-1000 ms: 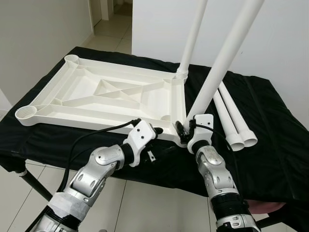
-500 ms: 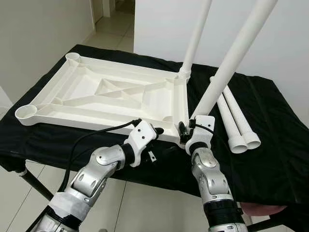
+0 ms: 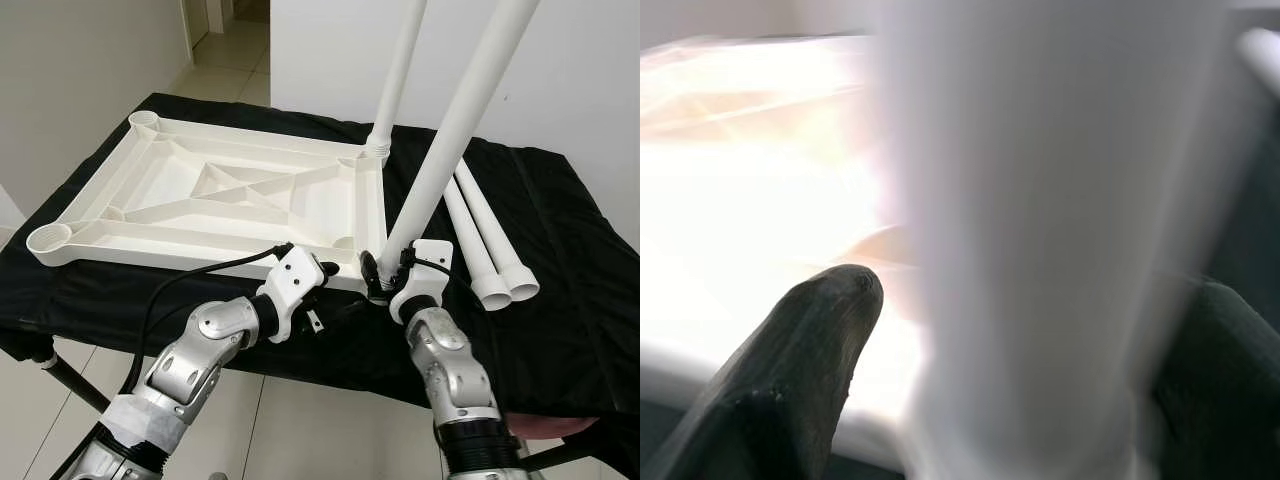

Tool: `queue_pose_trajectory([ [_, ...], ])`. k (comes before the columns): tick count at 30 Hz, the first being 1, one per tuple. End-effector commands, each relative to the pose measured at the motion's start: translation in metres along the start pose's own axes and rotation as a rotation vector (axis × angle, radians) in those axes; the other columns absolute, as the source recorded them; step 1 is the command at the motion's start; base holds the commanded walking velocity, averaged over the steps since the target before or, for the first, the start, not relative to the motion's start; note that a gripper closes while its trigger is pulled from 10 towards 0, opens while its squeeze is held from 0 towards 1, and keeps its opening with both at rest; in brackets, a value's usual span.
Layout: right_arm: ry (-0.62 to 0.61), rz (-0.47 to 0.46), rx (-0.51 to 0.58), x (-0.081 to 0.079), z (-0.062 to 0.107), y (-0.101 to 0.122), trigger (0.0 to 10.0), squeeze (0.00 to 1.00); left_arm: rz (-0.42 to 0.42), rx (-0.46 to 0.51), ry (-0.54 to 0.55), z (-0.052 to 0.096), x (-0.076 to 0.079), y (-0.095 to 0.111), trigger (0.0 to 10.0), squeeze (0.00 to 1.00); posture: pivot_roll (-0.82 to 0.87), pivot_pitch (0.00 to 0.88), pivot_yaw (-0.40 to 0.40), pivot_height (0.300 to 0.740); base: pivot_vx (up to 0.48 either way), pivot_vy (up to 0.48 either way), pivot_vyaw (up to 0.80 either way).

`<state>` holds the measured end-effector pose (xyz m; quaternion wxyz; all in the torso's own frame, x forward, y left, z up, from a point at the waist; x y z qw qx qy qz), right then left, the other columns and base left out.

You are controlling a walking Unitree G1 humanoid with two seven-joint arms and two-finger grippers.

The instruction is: Building children table

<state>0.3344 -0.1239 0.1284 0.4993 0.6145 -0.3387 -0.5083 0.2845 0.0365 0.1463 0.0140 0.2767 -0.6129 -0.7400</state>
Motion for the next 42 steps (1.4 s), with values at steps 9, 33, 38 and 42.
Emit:
queue_pose_trajectory([
  [9, 0.325, 0.175, -0.077, 0.015, -0.014, 0.011, 10.0, 0.0, -0.008, 0.021, -0.101, -0.001, 0.008, 0.005, 10.0, 0.0, -0.04, 0.0, -0.038, 0.74, 0.0, 0.0, 0.0],
  [33, 0.403, 0.15, -0.221, 0.021, -0.028, -0.021, 0.0, 0.0, -0.008, 0.014, -0.094, 0.003, 0.007, 0.007, 10.0, 0.0, -0.01, 0.0, -0.044, 0.74, 0.0, 0.0, 0.0],
  [38, 0.3, 0.145, -0.229, 0.029, -0.03, -0.027, 0.0, 0.0, -0.006, 0.015, -0.094, 0.003, 0.008, 0.007, 10.0, 0.0, -0.01, 0.0, -0.051, 0.74, 0.0, 0.0, 0.0],
  [42, 0.136, 0.057, -0.196, 0.025, -0.031, -0.036, 0.0, 0.0, -0.002, 0.019, -0.098, 0.001, 0.012, 0.007, 10.0, 0.0, -0.02, 0.0, -0.054, 0.74, 0.0, 0.0, 0.0],
])
Point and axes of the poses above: a point about 5 cm out from each wrist's last joint towards the gripper, its own z axis pointing back from the gripper into the wrist, its own y axis along the axis of the wrist's last joint, x = y × z, the point moved 3 cm from there along -z, pointing out of the wrist towards the gripper, and after that the axes turned 12 degrees about -z, right-handed, at the moved point
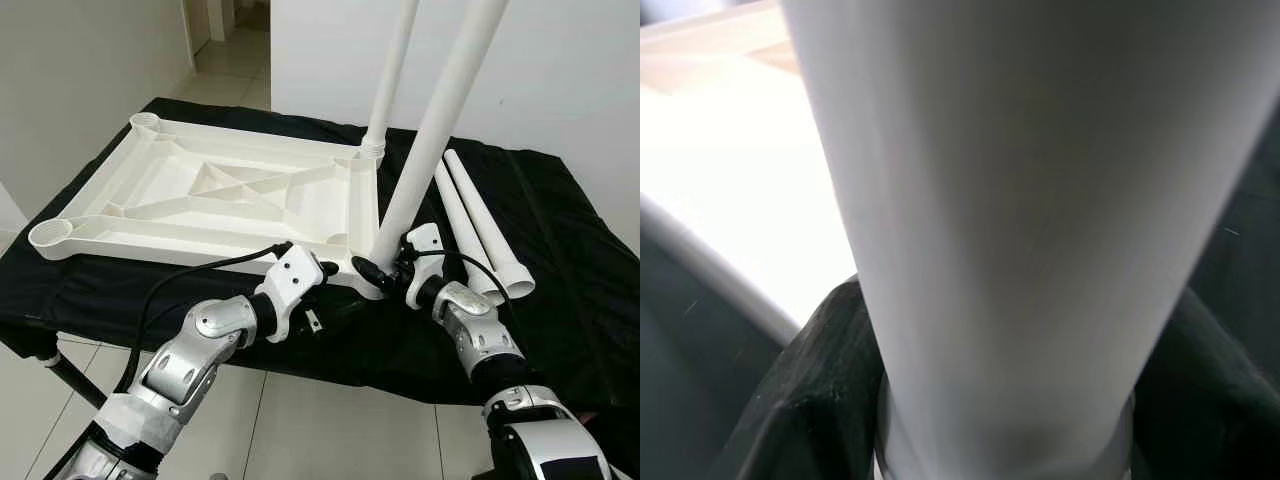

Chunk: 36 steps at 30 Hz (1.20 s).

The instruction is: Building children table

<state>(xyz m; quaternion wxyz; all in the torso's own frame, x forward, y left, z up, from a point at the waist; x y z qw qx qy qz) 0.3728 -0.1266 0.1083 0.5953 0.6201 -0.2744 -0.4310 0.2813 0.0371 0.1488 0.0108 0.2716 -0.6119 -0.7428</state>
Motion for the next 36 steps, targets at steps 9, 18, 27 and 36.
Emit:
queue_pose_trajectory([
  [9, -0.452, -0.118, 0.017, 0.01, 0.014, -0.024, 0.0, 0.0, 0.001, 0.027, -0.092, -0.003, 0.013, 0.004, 10.0, 0.0, -0.03, 0.0, -0.064, 0.74, 0.0, 0.0, 0.0],
  [18, -0.62, -0.157, 0.072, 0.011, 0.026, -0.031, 0.0, 0.0, 0.001, 0.028, -0.089, -0.004, 0.013, 0.004, 10.0, 0.0, -0.03, 0.0, -0.055, 0.74, 0.0, 0.0, 0.0],
  [27, -0.604, -0.128, 0.254, 0.01, 0.042, 0.001, 10.0, 1.0, 0.01, 0.025, -0.028, -0.008, -0.002, 0.007, 10.0, 0.0, -0.04, 0.0, -0.045, 0.74, 0.0, 0.0, 0.0],
  [36, -0.498, -0.1, 0.299, -0.008, 0.06, 0.003, 10.0, 0.0, 0.036, 0.035, 0.023, -0.01, -0.014, 0.011, 10.0, 0.0, -0.05, 0.0, -0.05, 0.74, 0.0, 0.0, 0.0],
])
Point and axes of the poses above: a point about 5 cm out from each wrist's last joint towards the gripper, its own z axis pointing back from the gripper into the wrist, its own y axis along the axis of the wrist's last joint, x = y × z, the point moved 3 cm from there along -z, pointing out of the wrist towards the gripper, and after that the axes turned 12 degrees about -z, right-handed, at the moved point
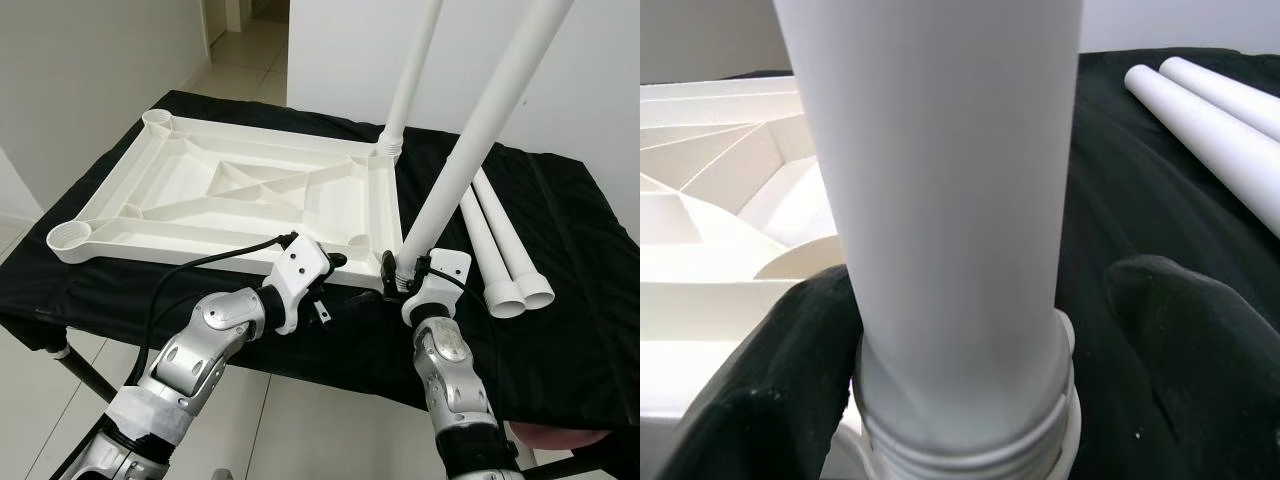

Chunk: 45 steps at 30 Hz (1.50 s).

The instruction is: Building children table

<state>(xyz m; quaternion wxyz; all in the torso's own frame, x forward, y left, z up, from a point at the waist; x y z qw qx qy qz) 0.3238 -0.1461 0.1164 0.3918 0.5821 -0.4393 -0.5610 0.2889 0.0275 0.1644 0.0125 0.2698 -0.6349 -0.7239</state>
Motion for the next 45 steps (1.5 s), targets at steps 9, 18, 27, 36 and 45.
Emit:
queue_pose_trajectory([
  [9, 0.173, -0.01, 0.035, -0.002, 0.036, 0.008, 0.0, 0.0, 0.027, -0.031, 0.085, 0.0, -0.018, -0.002, 10.0, 0.0, -0.06, 0.0, -0.048, 0.74, 0.0, 0.0, 0.0],
  [18, 0.42, -0.034, -0.067, -0.02, 0.037, 0.009, 10.0, 0.0, -0.003, -0.02, 0.145, 0.001, -0.033, 0.002, 10.0, 0.0, -0.05, 0.0, -0.051, 0.74, 0.0, 0.0, 0.0],
  [27, 0.515, 0.026, -0.091, -0.01, 0.023, 0.02, 10.0, 0.0, -0.032, -0.063, 0.212, 0.002, -0.042, -0.005, 10.0, 0.0, -0.06, 0.0, -0.048, 0.74, 0.0, 0.0, 0.0],
  [36, 0.433, 0.072, -0.046, 0.022, -0.009, 0.04, 10.0, 0.0, -0.089, -0.203, 0.261, 0.002, -0.05, -0.029, 10.0, 0.0, -0.06, 0.0, -0.044, 0.74, 0.0, 0.0, 0.0],
  [45, 0.385, 0.054, 0.005, 0.032, -0.015, 0.054, 10.0, 0.0, -0.072, -0.38, 0.407, 0.002, -0.071, -0.057, 10.0, 0.0, -0.06, 0.0, -0.033, 0.74, 0.0, 0.0, 0.0],
])
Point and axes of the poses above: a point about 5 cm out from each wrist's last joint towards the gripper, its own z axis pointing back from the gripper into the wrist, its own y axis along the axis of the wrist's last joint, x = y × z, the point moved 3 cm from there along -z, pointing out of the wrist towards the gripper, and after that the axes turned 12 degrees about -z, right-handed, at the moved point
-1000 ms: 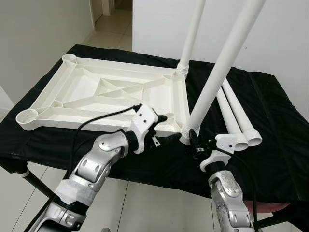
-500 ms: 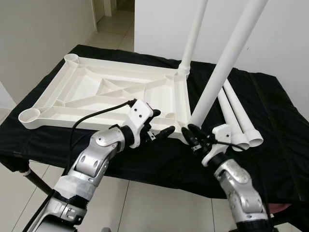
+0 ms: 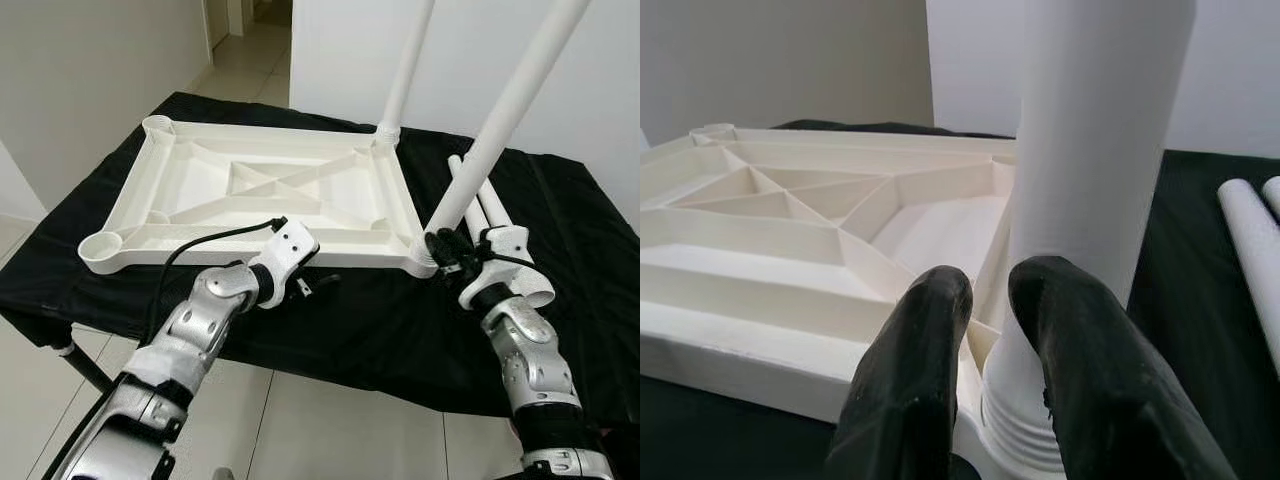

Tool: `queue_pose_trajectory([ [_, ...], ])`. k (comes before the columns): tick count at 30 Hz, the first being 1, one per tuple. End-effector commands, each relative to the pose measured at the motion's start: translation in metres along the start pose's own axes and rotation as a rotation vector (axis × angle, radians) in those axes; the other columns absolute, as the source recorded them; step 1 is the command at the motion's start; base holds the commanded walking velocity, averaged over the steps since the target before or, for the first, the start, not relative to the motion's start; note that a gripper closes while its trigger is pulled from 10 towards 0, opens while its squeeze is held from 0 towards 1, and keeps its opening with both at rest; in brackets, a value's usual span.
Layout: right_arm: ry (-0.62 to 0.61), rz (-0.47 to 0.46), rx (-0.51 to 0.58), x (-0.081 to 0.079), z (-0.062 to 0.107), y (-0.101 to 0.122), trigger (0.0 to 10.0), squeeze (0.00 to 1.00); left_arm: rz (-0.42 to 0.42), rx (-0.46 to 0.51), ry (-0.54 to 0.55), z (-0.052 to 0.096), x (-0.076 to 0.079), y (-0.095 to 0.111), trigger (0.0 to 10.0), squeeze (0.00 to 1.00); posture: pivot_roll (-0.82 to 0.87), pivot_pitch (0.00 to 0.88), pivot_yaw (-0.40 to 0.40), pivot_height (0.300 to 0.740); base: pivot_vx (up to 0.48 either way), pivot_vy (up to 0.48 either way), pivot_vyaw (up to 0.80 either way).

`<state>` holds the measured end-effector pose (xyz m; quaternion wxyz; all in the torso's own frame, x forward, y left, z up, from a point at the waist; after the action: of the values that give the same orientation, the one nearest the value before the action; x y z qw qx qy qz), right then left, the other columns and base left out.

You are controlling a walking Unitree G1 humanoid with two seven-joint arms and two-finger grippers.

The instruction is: Building children table

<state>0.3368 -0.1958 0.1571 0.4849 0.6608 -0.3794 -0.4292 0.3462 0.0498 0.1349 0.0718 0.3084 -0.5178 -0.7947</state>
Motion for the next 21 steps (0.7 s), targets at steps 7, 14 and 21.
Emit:
queue_pose_trajectory([
  [7, 0.127, -0.114, 0.003, -0.044, 0.003, -0.014, 10.0, 0.0, 0.005, -0.084, 0.397, -0.006, -0.042, 0.0, 10.0, 0.0, -0.07, 0.0, -0.015, 0.74, 0.0, 0.0, 0.0],
  [14, 0.172, -0.175, 0.026, -0.065, 0.005, -0.014, 10.0, 0.0, -0.006, -0.159, 0.417, -0.008, -0.052, -0.013, 10.0, 0.0, -0.09, 0.0, 0.0, 0.74, 0.0, 0.0, 0.0],
  [21, 0.159, -0.191, 0.049, -0.065, 0.005, -0.008, 10.0, 0.0, 0.012, -0.233, 0.427, -0.008, -0.054, -0.029, 10.0, 0.0, -0.1, 0.0, 0.001, 0.74, 0.0, 0.0, 0.0],
])
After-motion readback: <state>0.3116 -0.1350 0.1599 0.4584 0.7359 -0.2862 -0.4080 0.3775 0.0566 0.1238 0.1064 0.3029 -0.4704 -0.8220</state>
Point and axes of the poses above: a point about 5 cm out from each wrist's last joint towards the gripper, its own z axis pointing back from the gripper into the wrist, its own y axis along the axis of the wrist's last joint, x = y × z, the point moved 3 cm from there along -z, pointing out of the wrist towards the gripper, and after that the axes turned 12 degrees about -z, right-handed, at the moved point
